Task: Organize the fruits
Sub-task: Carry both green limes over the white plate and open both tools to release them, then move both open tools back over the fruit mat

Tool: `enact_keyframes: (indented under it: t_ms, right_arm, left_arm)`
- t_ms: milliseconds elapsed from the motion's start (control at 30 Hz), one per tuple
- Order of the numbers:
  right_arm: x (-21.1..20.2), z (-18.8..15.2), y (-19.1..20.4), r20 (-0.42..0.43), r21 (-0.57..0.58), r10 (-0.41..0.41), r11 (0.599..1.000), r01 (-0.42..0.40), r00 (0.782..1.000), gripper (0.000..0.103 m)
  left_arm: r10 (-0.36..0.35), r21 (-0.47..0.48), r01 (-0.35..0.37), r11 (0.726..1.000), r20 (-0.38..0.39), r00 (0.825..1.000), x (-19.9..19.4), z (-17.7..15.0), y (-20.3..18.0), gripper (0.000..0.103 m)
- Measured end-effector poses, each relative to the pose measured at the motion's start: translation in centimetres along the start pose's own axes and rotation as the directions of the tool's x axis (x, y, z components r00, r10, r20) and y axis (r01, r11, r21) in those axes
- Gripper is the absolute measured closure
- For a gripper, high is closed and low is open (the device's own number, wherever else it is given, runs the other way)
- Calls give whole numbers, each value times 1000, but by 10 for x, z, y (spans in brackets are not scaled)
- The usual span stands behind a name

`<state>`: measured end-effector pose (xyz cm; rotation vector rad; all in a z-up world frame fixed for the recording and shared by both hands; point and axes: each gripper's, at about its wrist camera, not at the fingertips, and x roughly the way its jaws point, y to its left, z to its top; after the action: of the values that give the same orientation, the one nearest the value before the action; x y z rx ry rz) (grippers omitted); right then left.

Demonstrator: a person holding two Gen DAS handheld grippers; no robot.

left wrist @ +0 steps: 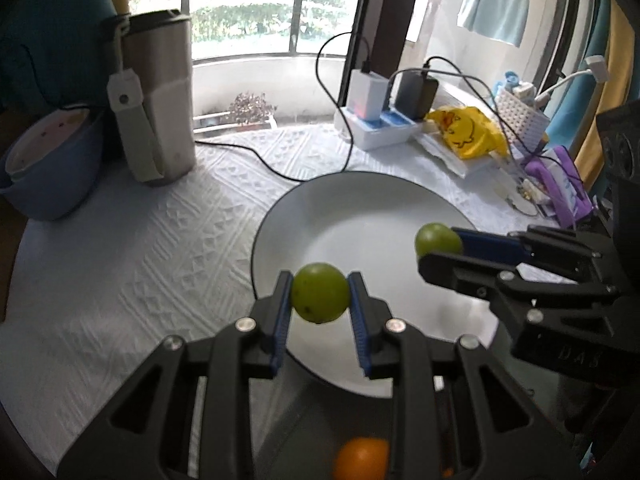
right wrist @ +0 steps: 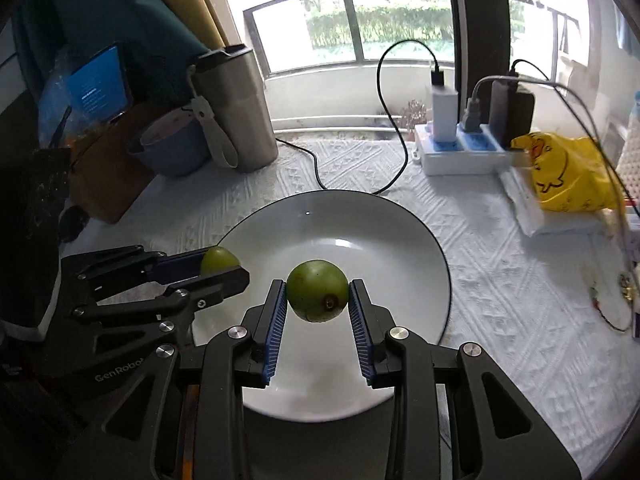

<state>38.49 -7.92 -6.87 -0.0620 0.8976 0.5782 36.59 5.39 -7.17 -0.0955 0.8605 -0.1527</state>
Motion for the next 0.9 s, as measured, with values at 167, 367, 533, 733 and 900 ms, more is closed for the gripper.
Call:
enact_keyframes:
  t_ms: [167, 367, 533, 733, 900]
  right_arm:
    - [16, 6, -4, -30, 9, -1, 1000, 1, 1000, 69]
    - [19, 11, 0, -21, -8, -6, 1000, 6, 1000, 69]
    - [15, 14, 2, -6, -11, -26, 1000, 26, 1000, 64]
    - [-5, 11, 9, 26, -27, -44, 999, 44, 999, 64]
    - [-23, 3, 18, 41, -37, -55, 998, 57, 998, 64]
  left_arm:
    - [-6, -25, 6, 1000, -9, 1000, 9, 5, 8, 74]
    - [-20, -36, 19, 999, -22, 1000, 14, 6, 10, 73]
    - [-24, -55, 24, 998, -6, 1000, 7, 6, 14, 67]
    - [-20, -55, 22, 998, 35, 999, -15, 6, 10, 59]
    - [-18, -42, 21, 999, 75, 997, -38, 1, 3, 59]
